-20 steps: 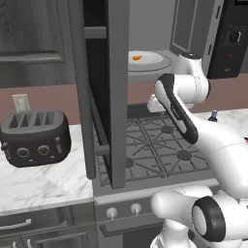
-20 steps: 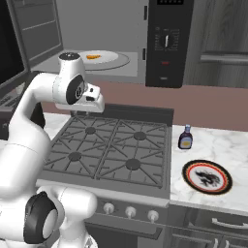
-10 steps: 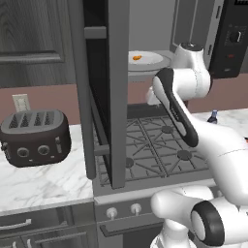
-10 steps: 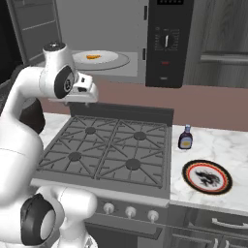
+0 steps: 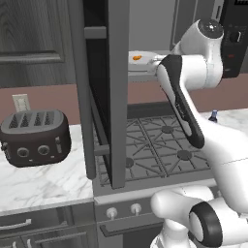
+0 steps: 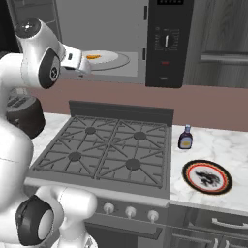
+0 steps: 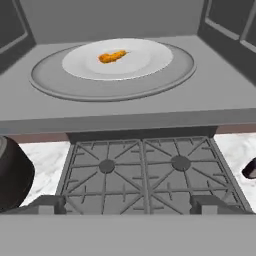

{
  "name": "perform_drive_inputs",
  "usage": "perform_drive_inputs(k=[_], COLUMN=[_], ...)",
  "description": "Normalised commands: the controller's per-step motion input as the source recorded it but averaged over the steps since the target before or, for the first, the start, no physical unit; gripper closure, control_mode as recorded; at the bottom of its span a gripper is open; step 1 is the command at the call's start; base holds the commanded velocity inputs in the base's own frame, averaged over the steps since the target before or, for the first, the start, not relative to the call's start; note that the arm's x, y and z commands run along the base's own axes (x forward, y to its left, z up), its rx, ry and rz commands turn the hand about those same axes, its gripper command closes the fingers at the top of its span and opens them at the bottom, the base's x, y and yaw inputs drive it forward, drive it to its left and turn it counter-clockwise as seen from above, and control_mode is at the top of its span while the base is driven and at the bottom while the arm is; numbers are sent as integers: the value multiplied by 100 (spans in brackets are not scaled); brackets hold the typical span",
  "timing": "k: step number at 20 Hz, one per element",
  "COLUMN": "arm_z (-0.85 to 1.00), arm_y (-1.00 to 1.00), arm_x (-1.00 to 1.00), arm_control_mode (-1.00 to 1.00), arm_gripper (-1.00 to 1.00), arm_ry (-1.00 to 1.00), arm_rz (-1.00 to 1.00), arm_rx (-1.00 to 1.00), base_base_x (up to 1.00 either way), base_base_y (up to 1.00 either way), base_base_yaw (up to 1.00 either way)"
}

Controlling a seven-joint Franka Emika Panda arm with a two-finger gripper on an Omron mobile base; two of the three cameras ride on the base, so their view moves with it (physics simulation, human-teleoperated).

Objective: Pick the shrimp from the microwave and place it on plate located on the counter.

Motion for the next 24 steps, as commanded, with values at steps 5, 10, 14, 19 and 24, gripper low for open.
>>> perform_drive_inputs(k=[5,10,14,19,24], arm_z=[73,0,-30,-34,-23], arm_y=[16,31,3,0,0], arm_x=[60,97,77,77,62], arm_control_mode=[-100,-100,-100,-100,-100], arm_gripper=[-100,-100,-100,-100,-100], arm_ry=[-12,-12,-1,8,11], arm_rz=[-8,-14,-13,-1,0], arm_rx=[16,0,-6,-3,0], base_base_x=[0,0,0,0,0], base_base_y=[0,0,0,0,0], base_base_yaw=[0,0,0,0,0])
